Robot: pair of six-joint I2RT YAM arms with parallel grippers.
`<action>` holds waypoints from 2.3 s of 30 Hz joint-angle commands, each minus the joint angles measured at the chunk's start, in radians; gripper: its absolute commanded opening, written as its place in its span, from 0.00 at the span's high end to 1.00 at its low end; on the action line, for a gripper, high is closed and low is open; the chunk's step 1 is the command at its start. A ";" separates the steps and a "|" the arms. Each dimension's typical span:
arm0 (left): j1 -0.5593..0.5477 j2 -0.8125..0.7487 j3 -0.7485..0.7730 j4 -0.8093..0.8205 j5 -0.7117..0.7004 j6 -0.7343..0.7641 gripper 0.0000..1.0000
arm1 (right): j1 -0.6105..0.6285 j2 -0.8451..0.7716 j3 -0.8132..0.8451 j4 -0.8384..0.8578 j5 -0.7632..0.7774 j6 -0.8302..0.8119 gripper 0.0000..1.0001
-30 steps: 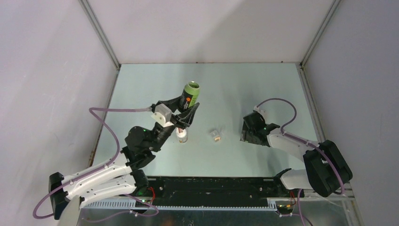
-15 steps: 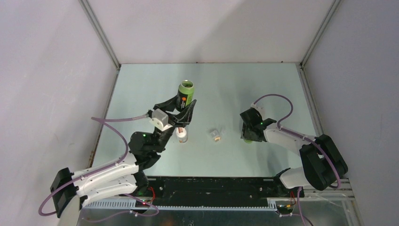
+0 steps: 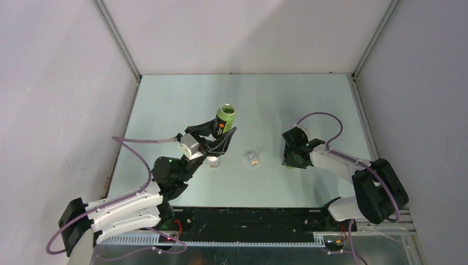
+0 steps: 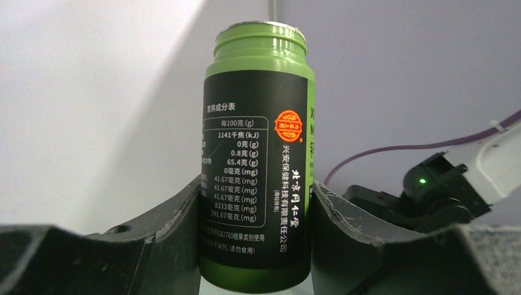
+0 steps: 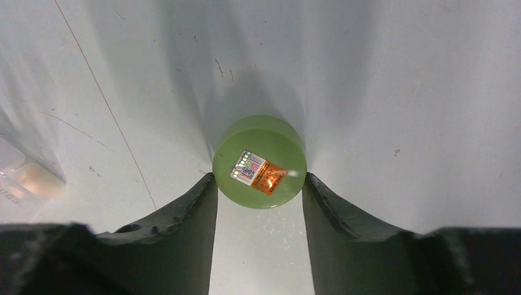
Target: Sort the pills into containers
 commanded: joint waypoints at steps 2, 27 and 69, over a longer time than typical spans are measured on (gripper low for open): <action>0.008 -0.036 0.008 -0.023 0.103 -0.066 1.00 | -0.005 -0.031 0.030 -0.015 -0.021 0.004 0.56; 0.008 -0.014 -0.008 -0.131 0.223 -0.126 1.00 | -0.007 -0.133 0.088 -0.076 -0.013 -0.117 0.67; 0.033 0.106 0.157 -0.432 0.601 -0.071 1.00 | 0.034 -0.451 0.562 -0.220 -0.930 -0.310 0.63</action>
